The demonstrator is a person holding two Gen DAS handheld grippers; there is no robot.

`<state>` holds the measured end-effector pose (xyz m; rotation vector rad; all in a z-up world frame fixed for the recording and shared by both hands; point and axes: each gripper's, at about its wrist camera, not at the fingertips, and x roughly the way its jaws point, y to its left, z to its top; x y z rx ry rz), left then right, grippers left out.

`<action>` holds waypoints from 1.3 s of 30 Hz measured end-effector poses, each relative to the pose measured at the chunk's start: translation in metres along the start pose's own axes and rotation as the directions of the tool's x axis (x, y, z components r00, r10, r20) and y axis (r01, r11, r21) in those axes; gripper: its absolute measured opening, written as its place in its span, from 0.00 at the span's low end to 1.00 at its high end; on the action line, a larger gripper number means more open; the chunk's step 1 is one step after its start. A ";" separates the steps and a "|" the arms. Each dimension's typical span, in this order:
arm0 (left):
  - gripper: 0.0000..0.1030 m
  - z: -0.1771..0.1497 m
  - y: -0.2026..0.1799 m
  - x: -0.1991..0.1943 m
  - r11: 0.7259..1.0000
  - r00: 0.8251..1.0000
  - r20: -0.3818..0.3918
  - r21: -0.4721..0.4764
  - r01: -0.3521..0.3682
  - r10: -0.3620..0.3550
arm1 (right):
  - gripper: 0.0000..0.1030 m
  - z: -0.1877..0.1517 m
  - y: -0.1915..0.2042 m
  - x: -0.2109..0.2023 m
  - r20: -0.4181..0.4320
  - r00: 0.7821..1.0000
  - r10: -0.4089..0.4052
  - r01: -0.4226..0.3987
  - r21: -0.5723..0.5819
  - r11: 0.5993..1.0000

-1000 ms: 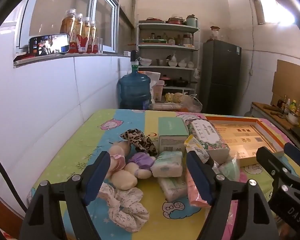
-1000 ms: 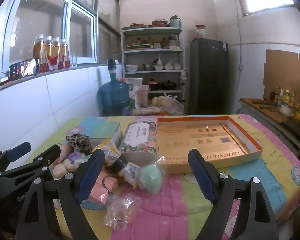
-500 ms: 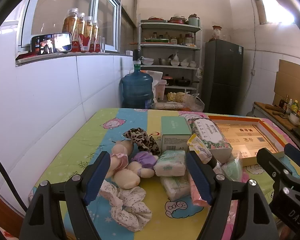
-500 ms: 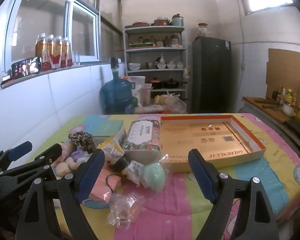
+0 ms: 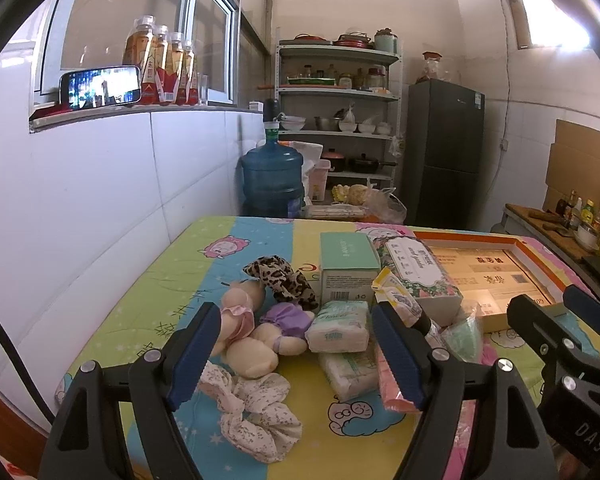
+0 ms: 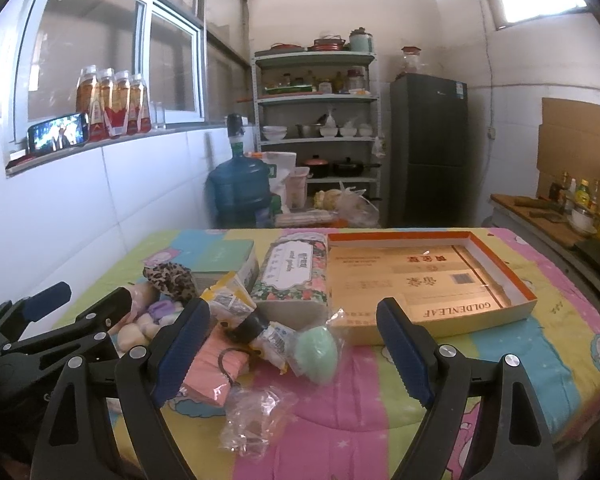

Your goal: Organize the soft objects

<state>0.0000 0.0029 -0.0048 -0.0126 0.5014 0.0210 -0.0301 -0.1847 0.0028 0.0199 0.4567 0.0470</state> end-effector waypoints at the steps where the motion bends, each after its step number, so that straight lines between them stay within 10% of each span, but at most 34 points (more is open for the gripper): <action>1: 0.76 0.000 0.000 0.000 1.000 1.000 0.000 0.000 0.000 0.000 | 0.84 0.000 0.001 0.000 0.001 1.000 0.000 0.000 -0.001 1.000; 39: 0.76 -0.005 0.001 0.001 1.000 1.000 -0.011 -0.004 0.017 -0.017 | 0.84 -0.003 0.002 0.002 -0.012 1.000 0.028 -0.028 0.019 0.999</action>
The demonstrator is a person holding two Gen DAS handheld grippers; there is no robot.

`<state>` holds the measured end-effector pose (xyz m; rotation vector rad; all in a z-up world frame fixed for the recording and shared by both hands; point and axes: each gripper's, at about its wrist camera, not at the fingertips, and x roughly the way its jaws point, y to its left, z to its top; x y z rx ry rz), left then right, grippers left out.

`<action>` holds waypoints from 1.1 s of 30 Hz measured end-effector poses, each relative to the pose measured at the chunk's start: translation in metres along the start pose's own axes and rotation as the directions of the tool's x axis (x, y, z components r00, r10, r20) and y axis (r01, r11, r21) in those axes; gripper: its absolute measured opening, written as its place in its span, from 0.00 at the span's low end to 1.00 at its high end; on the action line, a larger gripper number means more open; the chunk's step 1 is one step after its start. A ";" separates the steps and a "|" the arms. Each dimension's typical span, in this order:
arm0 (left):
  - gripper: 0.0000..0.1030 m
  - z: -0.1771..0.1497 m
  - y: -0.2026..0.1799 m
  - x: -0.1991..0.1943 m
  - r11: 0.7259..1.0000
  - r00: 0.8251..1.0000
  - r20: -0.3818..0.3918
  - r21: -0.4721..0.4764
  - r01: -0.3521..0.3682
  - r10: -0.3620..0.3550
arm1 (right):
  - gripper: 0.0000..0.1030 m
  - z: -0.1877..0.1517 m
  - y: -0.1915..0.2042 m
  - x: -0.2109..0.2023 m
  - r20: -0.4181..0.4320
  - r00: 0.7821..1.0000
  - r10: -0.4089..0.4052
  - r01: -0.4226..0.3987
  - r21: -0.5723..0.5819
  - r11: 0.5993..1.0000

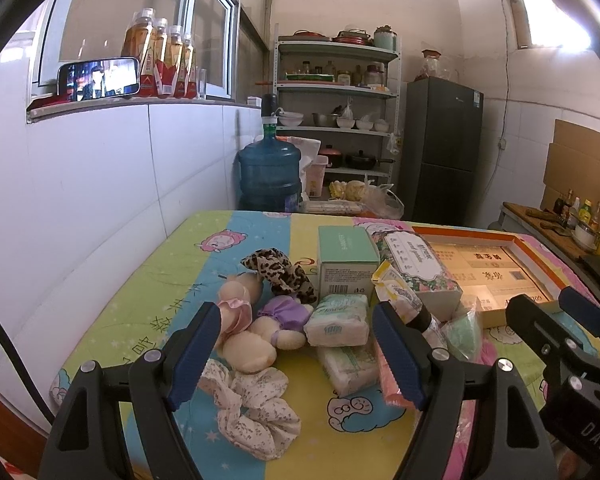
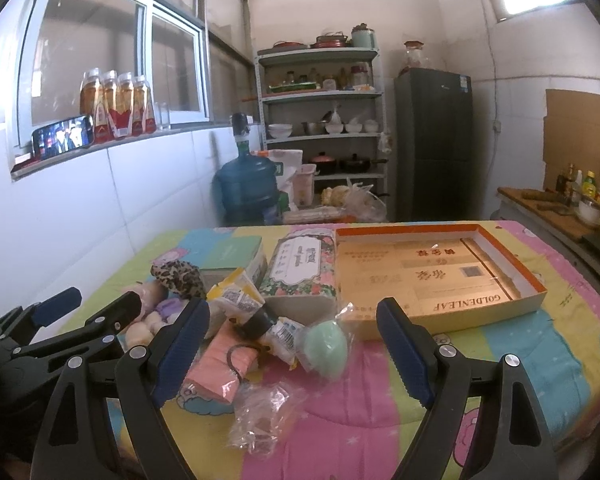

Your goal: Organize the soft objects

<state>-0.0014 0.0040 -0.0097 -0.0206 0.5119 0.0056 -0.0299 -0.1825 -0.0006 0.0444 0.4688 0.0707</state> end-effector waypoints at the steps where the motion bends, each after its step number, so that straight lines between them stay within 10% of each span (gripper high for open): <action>1: 0.76 0.000 0.000 0.000 1.000 1.000 0.000 0.000 0.000 0.000 | 0.84 0.000 0.000 0.000 0.000 1.000 0.000 0.000 -0.001 1.000; 33: 0.76 -0.012 0.037 0.007 0.997 1.000 -0.011 -0.072 -0.010 0.009 | 0.84 -0.015 -0.006 0.010 -0.031 0.999 -0.020 0.021 0.009 1.000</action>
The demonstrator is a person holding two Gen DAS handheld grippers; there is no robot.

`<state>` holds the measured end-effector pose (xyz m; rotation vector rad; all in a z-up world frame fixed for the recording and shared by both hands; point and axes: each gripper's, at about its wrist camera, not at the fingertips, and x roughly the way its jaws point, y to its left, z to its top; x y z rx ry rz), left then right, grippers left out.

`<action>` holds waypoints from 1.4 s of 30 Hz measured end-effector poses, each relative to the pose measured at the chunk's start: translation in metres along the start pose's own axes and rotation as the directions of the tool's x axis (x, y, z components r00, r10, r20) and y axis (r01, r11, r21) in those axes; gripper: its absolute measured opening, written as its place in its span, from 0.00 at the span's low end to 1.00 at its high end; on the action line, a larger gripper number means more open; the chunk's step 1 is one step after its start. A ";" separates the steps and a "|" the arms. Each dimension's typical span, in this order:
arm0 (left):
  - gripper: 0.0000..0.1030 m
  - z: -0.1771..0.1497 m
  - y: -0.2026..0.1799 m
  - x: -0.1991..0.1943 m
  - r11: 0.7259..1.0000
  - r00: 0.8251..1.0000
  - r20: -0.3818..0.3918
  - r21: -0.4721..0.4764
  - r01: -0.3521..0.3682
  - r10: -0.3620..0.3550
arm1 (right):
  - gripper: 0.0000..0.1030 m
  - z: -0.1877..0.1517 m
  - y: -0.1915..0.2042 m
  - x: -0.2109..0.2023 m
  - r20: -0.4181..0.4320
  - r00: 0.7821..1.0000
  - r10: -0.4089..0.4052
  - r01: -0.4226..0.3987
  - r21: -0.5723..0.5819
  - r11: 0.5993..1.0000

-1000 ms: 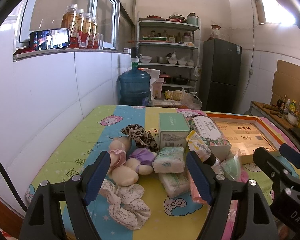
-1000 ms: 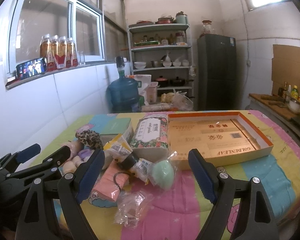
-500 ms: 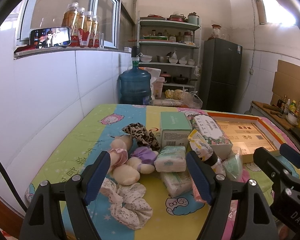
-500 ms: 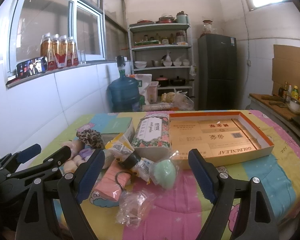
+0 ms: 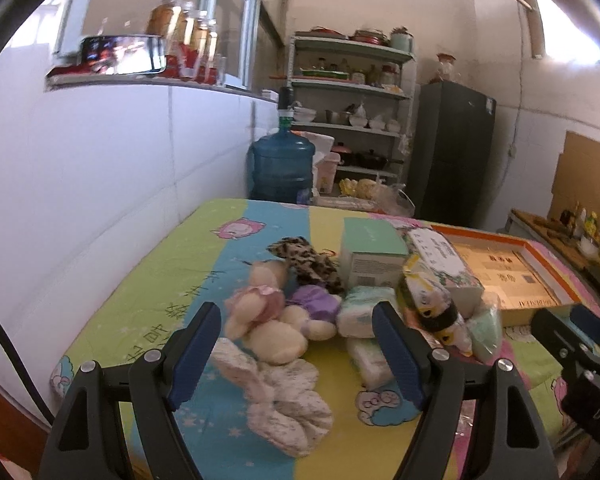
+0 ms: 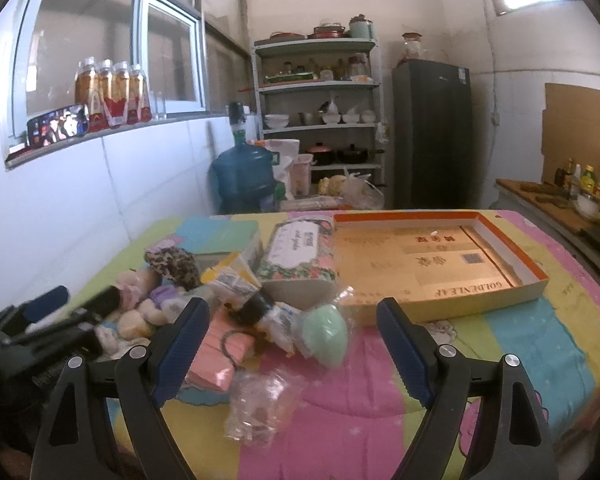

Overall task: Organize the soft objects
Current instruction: 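Reach the left gripper to the floral scrunchie and close on it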

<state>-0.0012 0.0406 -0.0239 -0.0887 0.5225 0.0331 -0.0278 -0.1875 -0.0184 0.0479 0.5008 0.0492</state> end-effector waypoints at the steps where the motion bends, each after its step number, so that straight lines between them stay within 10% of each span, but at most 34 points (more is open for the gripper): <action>1: 0.76 0.000 0.005 0.000 1.000 1.000 0.005 -0.012 0.001 -0.001 | 0.84 -0.002 -0.002 0.001 -0.003 1.000 0.005 -0.005 0.004 1.000; 25: 0.76 -0.049 0.048 0.055 0.989 0.972 -0.206 -0.119 0.085 -0.108 | 0.84 -0.047 0.007 0.045 -0.207 0.977 0.061 -0.062 0.003 0.998; 38: 0.18 -0.054 0.044 0.060 0.983 0.967 -0.209 -0.135 0.120 -0.147 | 0.84 -0.055 -0.001 0.056 -0.268 0.957 0.112 -0.100 0.058 0.993; 42: 0.14 -0.053 0.040 0.053 0.989 0.972 -0.196 -0.092 0.115 -0.131 | 0.58 -0.056 0.002 0.055 -0.270 0.946 0.180 -0.166 0.072 0.983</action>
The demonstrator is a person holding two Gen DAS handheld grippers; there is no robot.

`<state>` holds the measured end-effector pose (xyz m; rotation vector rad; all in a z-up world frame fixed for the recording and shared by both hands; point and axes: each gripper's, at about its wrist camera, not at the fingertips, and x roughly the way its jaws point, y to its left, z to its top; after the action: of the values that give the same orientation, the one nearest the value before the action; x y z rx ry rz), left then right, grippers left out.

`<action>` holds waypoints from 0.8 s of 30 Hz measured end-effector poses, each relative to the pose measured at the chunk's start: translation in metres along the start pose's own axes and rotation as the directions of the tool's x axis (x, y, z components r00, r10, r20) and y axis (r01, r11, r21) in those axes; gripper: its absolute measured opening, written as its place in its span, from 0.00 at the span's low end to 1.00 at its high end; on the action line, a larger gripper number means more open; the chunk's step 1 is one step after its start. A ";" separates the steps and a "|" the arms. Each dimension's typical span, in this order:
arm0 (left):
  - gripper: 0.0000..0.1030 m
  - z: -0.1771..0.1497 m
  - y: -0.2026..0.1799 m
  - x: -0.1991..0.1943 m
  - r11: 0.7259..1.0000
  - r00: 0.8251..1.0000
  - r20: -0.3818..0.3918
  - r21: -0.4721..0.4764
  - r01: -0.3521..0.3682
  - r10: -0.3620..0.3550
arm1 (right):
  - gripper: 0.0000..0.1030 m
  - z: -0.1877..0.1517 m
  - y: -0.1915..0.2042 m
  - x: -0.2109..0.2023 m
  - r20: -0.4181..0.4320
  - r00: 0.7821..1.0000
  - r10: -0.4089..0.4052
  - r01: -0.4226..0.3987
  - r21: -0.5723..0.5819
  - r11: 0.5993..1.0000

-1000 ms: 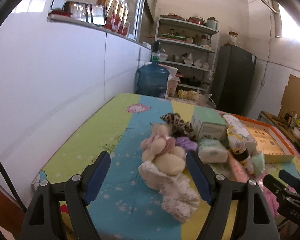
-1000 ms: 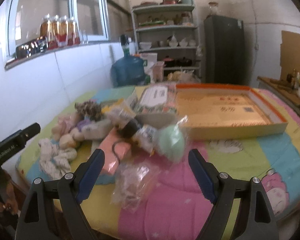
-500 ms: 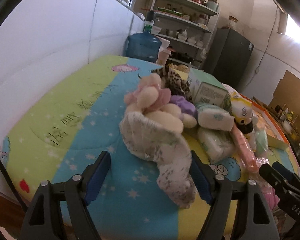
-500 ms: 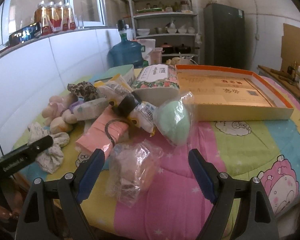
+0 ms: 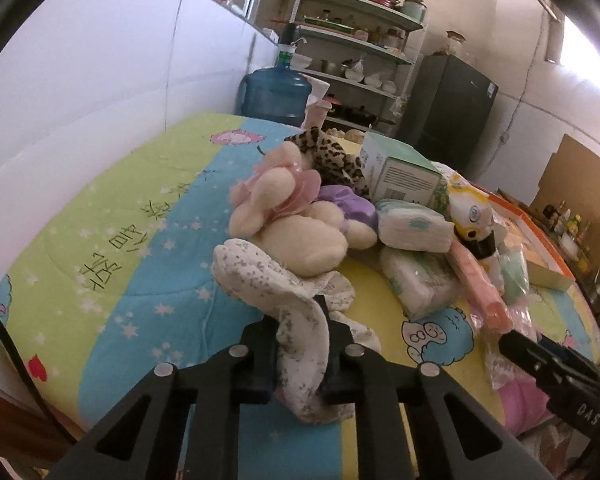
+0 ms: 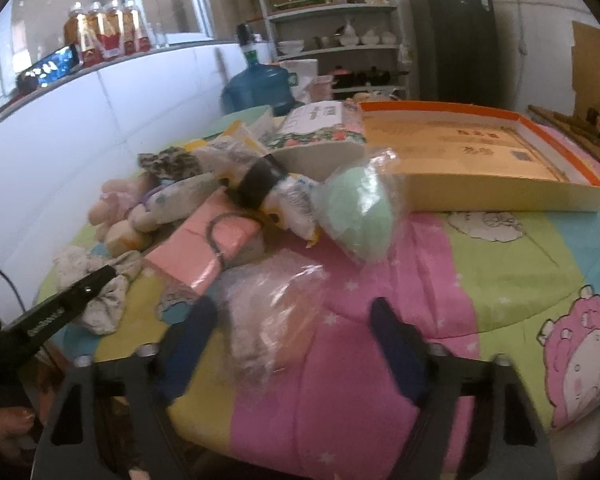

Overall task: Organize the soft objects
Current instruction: 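Reach the left gripper to the floral scrunchie and close on it, then carry the scrunchie with the left gripper over the cardboard box and release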

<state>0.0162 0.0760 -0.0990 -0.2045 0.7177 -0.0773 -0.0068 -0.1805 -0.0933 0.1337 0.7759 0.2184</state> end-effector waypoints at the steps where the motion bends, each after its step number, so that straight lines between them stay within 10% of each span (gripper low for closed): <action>1: 0.13 0.000 -0.001 -0.001 1.000 1.000 0.002 0.003 -0.001 0.001 | 0.49 0.000 0.002 -0.001 0.001 1.000 0.017 -0.017 -0.007 1.000; 24: 0.12 0.027 -0.061 -0.057 0.987 0.980 0.157 0.128 0.101 -0.120 | 0.47 0.009 -0.017 -0.045 0.145 0.988 -0.050 0.052 -0.010 0.999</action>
<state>-0.0092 0.0284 -0.0292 -0.1340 0.5352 -0.2072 -0.0291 -0.2081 -0.0602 0.1153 0.6328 0.1637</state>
